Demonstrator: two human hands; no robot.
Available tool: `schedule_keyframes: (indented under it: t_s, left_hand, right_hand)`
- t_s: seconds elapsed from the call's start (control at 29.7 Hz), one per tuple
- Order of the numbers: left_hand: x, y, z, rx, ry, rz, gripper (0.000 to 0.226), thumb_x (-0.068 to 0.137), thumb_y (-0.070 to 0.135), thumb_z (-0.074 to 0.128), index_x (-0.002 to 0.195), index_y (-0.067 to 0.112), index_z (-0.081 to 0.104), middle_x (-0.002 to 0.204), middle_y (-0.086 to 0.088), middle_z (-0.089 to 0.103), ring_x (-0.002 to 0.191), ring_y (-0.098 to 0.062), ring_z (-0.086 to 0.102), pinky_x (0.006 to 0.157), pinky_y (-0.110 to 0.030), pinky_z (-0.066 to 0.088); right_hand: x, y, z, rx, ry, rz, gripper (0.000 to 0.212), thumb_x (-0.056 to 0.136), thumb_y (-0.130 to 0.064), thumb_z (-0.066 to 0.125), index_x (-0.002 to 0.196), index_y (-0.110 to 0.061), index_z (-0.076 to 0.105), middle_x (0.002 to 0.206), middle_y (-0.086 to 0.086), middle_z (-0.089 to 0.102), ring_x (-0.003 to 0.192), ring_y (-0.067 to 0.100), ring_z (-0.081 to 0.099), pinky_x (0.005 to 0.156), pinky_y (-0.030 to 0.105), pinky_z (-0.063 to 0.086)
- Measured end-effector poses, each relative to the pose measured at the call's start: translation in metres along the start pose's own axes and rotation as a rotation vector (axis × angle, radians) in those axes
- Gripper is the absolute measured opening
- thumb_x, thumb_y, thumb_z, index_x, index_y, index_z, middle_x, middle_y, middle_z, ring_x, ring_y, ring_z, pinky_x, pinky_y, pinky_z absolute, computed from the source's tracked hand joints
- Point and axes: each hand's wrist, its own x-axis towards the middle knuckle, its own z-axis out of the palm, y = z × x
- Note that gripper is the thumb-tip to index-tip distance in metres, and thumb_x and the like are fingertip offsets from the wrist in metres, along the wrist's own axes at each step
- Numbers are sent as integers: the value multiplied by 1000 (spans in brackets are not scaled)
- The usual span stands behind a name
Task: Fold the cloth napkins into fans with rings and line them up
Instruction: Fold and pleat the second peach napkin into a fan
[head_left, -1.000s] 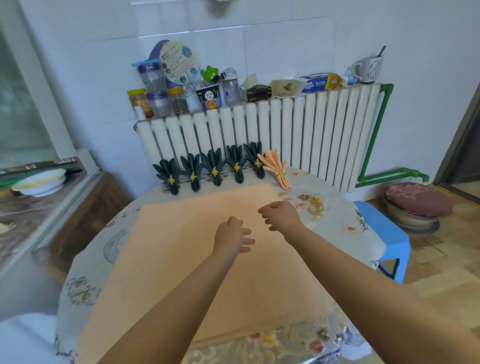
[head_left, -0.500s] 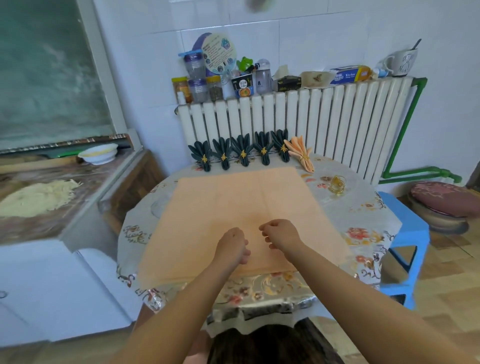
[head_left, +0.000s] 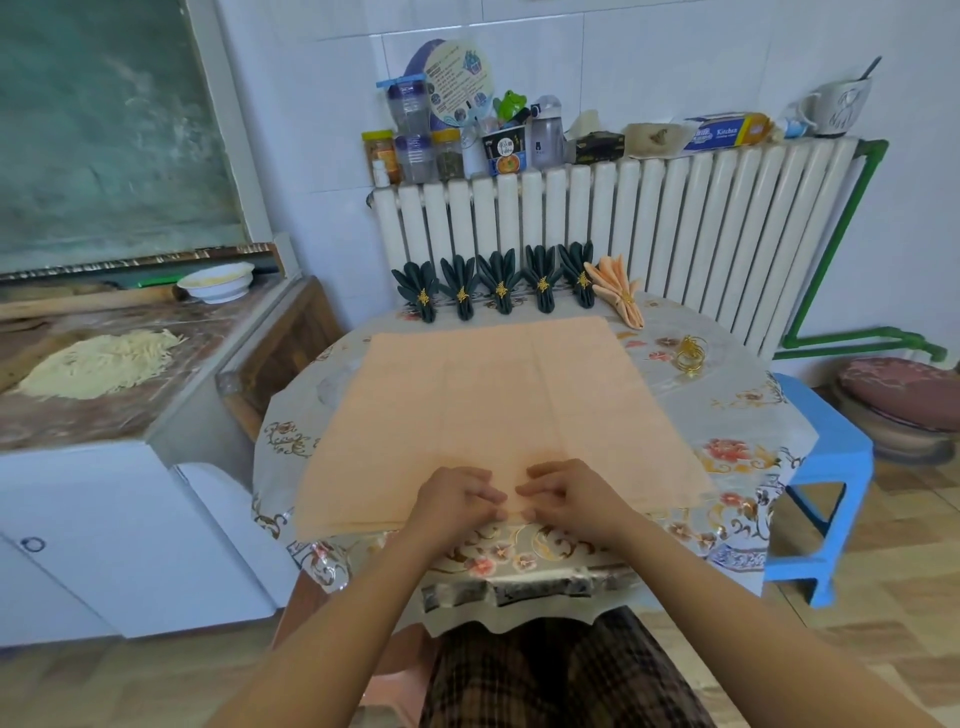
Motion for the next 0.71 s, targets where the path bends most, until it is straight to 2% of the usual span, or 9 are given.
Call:
schedule_keyframes:
  t_s: [0.1, 0.2, 0.3, 0.37, 0.44, 0.54, 0.64, 0.71]
  left_hand:
    - [0, -1, 1, 50, 22, 57, 14, 77, 22, 77, 91, 21, 78, 127, 0, 62, 113, -8, 55, 85, -13, 34]
    - [1, -1, 2, 130, 55, 120, 9, 79, 22, 75, 87, 20, 78, 124, 0, 65, 114, -8, 56, 84, -12, 32]
    - [5, 0, -1, 234, 51, 199, 9, 82, 25, 72, 86, 19, 77, 116, 3, 67, 111, -10, 57, 89, -19, 38]
    - [7, -2, -1, 280, 40, 233, 7, 84, 27, 69, 84, 21, 74, 113, 7, 67, 109, -13, 57, 94, -28, 42]
    - [11, -3, -1, 306, 27, 228, 7, 88, 27, 63, 87, 23, 68, 109, 7, 68, 106, -15, 58, 91, -35, 45]
    - [18, 1, -7, 355, -26, 226, 13, 94, 30, 56, 99, 22, 64, 106, 5, 67, 102, -15, 58, 87, -33, 46]
    - [24, 6, -19, 406, -131, 217, 24, 95, 29, 54, 113, 20, 68, 114, 6, 67, 106, -12, 58, 90, -28, 45]
    - [26, 9, -28, 438, -155, 181, 25, 95, 30, 55, 109, 19, 72, 109, 4, 70, 98, -13, 62, 86, -29, 48]
  right_hand:
    - [-2, 1, 2, -22, 69, -27, 27, 82, -30, 71, 108, -24, 72, 128, -4, 59, 120, 13, 44, 91, 16, 29]
    - [-5, 1, 4, -52, 154, -44, 18, 83, -27, 68, 100, -23, 74, 117, -7, 65, 113, 11, 50, 89, 19, 35]
    - [-3, -1, 5, -177, 164, -93, 20, 84, -35, 65, 99, -25, 72, 109, -6, 69, 111, 12, 52, 88, 26, 42]
    - [-3, -2, 5, -211, 167, -118, 24, 83, -42, 64, 99, -26, 71, 106, -6, 69, 109, 12, 52, 87, 28, 44]
    - [0, -1, 4, -221, 169, -123, 23, 86, -41, 61, 100, -27, 72, 105, -6, 70, 107, 13, 53, 86, 29, 44]
    - [10, -2, -3, -223, 184, -70, 24, 92, -39, 54, 103, -25, 70, 99, -2, 70, 97, 17, 58, 75, 27, 40]
    - [18, -1, -7, -227, 189, -52, 21, 94, -34, 52, 103, -23, 67, 98, -3, 70, 94, 19, 60, 71, 27, 37]
    - [19, 0, -10, -255, 169, -47, 19, 94, -30, 50, 104, -22, 65, 100, -2, 69, 95, 20, 60, 73, 28, 40]
